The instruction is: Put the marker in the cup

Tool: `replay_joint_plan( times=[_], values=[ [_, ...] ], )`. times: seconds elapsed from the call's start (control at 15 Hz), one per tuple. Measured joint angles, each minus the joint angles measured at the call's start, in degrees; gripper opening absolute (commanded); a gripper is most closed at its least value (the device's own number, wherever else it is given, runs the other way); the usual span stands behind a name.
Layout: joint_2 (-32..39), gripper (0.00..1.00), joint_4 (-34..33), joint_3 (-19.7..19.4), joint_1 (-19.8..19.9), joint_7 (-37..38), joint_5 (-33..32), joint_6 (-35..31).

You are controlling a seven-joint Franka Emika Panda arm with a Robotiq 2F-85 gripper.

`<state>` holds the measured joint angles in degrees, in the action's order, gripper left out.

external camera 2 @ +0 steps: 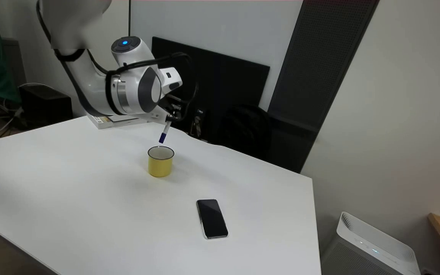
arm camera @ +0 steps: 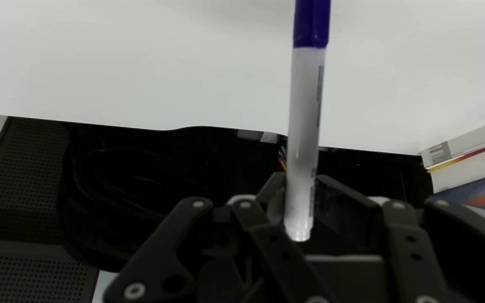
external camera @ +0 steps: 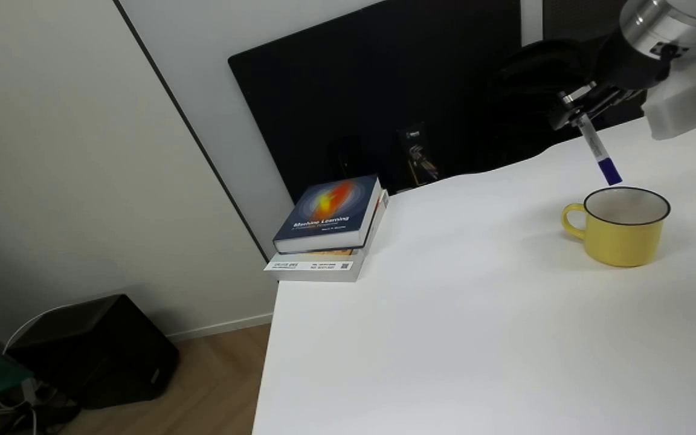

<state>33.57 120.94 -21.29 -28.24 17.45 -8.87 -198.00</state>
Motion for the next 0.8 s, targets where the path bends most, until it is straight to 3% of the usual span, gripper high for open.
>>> replay_joint_plan(
  times=[0.33,0.53,0.6,0.8],
  values=[
    [3.9,0.06,-1.99,0.53,-0.08,0.01,1.3,0.17],
    [6.08,0.06,-2.01,4.16,2.38,-6.46,8.95,0.18],
    [6.72,0.41,-2.05,5.16,3.14,-8.11,10.77,0.18],
    [8.42,0.62,-2.07,7.05,4.82,-10.93,14.15,0.19]
  ],
)
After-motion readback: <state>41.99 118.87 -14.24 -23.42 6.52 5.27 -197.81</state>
